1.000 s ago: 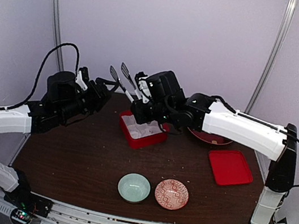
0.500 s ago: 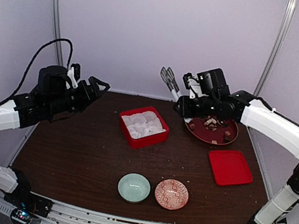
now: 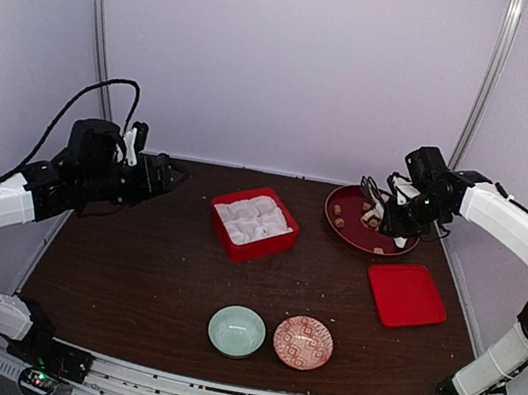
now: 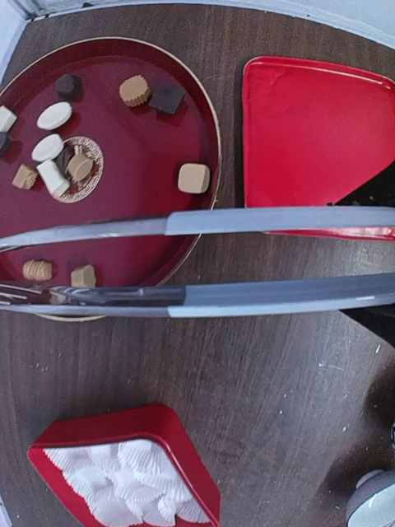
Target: Pack the chocolate
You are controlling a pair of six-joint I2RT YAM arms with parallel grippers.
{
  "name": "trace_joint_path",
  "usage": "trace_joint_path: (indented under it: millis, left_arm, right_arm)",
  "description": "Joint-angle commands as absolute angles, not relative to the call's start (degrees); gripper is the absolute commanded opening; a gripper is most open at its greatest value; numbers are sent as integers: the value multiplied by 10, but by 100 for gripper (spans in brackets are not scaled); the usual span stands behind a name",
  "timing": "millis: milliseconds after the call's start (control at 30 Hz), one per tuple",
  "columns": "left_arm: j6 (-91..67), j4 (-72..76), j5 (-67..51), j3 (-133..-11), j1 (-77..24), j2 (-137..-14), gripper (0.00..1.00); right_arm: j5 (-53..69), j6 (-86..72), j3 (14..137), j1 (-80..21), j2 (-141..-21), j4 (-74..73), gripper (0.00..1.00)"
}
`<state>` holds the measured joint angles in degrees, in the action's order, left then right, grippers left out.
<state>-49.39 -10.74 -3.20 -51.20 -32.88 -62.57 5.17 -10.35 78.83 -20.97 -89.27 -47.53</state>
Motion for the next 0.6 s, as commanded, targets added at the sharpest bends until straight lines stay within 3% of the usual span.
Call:
trace_joint_path:
  millis: [0,567]
  left_arm:
    - [-471,-101,-57,-495,-317,-621,87]
    - [-463,-100,-76,-466,-301,-604,87]
  right_arm:
    - [61,-74,792,-190,-919,-499,27]
    - [116,-75,856,-190,-1046,-505,27]
